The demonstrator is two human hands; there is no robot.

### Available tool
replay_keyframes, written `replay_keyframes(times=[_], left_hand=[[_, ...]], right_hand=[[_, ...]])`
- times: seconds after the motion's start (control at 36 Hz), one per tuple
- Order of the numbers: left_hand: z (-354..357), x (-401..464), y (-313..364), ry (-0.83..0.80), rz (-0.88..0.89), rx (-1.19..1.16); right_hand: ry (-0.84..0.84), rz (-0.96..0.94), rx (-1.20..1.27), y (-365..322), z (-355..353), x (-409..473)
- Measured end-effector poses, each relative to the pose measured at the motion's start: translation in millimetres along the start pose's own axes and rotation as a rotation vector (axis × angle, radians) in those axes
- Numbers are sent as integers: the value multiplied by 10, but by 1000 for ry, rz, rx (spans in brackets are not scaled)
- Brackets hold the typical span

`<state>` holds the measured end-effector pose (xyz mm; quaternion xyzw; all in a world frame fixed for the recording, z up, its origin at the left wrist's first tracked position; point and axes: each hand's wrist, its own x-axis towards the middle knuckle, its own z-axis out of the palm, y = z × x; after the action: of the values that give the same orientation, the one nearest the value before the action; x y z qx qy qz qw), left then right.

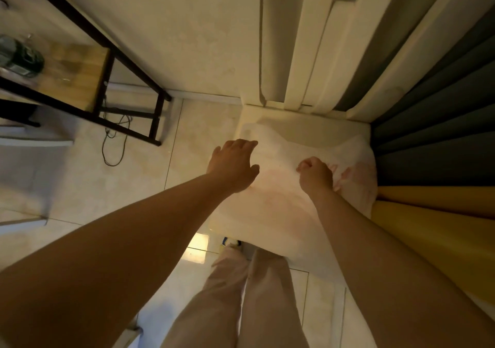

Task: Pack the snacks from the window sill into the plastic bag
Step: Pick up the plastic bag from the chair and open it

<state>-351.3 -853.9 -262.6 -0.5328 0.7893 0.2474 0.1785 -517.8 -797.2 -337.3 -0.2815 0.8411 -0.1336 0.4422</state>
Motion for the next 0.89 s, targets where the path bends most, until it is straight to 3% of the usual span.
replay_keyframes(times=[0.06,0.19,0.36,0.42,0.56,0.72,0.83,0.89], left_hand=[[-51,-14,7,11,-10,2],[-119,-66,29,31,-34,-6],[-7,19,39,18,-13,-7],[38,28,34,-3,-12,-3],[-55,25,59,24,-6,-78],[-551,-35,222,155,93,-148],[-781,-214,379,-81,320,73],[-820,-336,469,-196,354,51]], right_hand=[[13,-14,76,-14,-42,-49],[-10,-104,-207,31,-47,-17],[47,-84,-511,162,49,160],[10,-78,-396,201,67,182],[-56,-30,352,-25,-144,-160],[-145,-10,594,-230,-606,-781],[-205,2,697,-358,-884,-1162],[-173,14,733,-397,-996,-1316]])
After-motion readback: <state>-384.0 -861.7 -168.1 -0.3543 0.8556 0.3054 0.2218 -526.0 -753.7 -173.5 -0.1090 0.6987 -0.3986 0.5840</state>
